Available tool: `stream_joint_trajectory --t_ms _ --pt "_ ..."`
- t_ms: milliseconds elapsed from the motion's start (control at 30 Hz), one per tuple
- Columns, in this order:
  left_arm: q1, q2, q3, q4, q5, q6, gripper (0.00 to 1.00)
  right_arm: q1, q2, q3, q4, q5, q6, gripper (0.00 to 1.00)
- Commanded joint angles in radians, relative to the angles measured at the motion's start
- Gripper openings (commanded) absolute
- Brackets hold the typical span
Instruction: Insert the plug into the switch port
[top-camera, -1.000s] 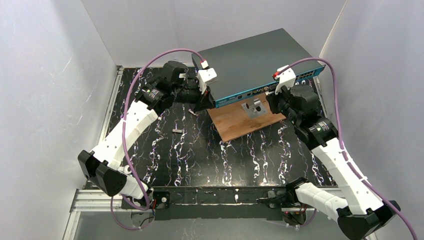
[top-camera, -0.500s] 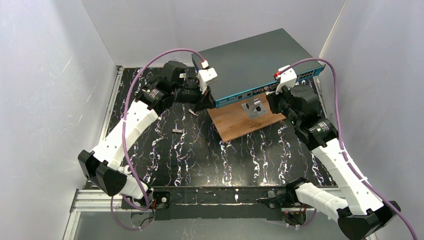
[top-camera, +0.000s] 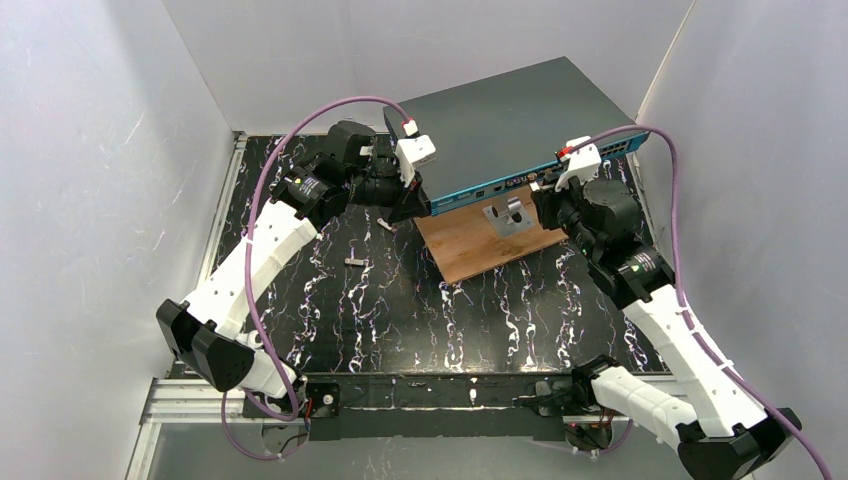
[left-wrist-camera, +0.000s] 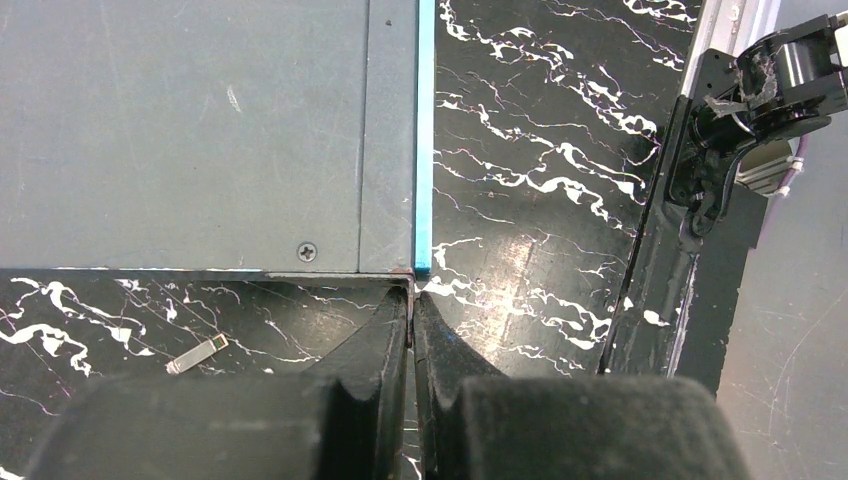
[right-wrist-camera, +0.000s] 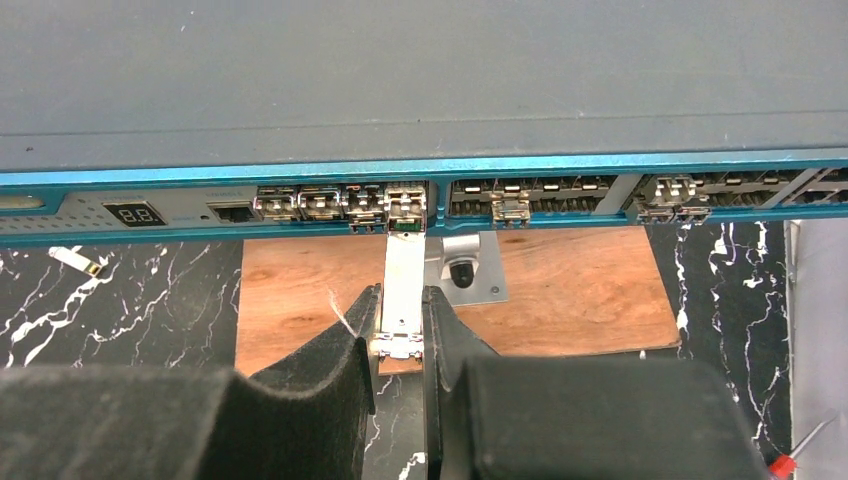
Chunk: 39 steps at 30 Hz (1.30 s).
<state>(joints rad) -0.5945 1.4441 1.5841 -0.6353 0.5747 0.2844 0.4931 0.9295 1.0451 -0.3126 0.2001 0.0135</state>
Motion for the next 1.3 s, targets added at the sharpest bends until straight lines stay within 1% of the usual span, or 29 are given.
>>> stream_joint_trajectory --t_ms 0,267,700,1267 --pt "-0.018 0.009 0.026 -0.016 -0.002 -0.018 0.0 0.005 0.026 -0.033 0.227 -0.013 0.062 0.01" --pt "-0.018 0.01 0.035 -0.012 -0.022 -0.028 0.0 0.005 0.033 -0.037 0.237 -0.032 0.086 0.01" --pt "-0.018 0.012 0.045 -0.007 -0.051 -0.052 0.0 0.005 0.016 -0.079 0.263 -0.067 0.048 0.01" --pt "-0.018 0.009 0.044 -0.004 -0.056 -0.059 0.0 0.005 -0.009 -0.136 0.292 -0.063 0.035 0.01"
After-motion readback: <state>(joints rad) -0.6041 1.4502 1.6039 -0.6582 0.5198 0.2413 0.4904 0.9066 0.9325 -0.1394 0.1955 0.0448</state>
